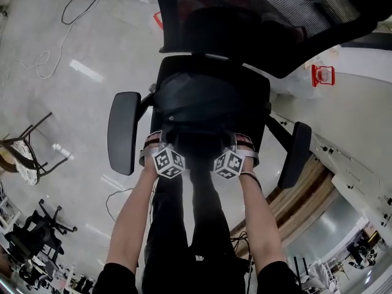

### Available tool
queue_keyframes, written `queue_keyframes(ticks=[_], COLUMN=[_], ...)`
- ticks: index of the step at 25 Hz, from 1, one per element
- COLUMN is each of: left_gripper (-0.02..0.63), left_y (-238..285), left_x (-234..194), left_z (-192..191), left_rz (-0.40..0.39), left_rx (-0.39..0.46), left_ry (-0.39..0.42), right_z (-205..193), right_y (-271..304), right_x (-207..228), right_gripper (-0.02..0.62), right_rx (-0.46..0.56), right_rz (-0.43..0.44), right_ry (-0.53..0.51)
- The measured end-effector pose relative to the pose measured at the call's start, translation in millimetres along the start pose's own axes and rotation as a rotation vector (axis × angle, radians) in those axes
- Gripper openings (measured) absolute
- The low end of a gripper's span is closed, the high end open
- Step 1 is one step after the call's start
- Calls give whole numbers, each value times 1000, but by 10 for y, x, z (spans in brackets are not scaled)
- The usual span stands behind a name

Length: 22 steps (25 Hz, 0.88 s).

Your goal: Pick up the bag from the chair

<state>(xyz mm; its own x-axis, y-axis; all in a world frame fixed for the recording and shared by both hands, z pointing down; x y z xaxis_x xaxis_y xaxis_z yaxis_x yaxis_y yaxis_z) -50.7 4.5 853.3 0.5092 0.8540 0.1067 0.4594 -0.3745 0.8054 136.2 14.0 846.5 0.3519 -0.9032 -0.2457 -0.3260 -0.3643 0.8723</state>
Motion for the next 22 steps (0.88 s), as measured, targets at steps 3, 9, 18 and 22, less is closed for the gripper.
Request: queue_keyframes(ticks=[3,9,18,22], left_gripper=[55,43,32,31], left_y=[-90,-438,-1212,-1595], left_x=[94,325,389,251], left_z=[12,61,399,660], left_rz=[-25,-94,-173,-135], left_rx=[-25,-62,-57,2], left_ry=[-11,-55,-63,-97], right_z=[-11,43,357,592], right_y=[-106,-490,-1235,-1598], right_x=[-68,-284,-325,-133], right_gripper=[32,25,20,18], right_rx=[-1,-13,-22,16], right_rz=[26,84,193,177], right_ry=[36,124,204,225])
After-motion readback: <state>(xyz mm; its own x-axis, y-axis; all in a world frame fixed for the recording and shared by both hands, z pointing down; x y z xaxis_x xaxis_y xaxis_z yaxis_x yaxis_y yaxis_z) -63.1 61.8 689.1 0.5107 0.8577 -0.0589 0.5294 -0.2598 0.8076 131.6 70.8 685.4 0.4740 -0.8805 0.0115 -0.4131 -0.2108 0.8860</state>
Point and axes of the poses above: the fingertips, and each gripper's own axes: y forward along the fingers, x to its right, z out of its top, the point moved 4 cm from there along -y, backward along the fingers, and after that the axes turned 12 degrees about x, right-handed, at the moved point
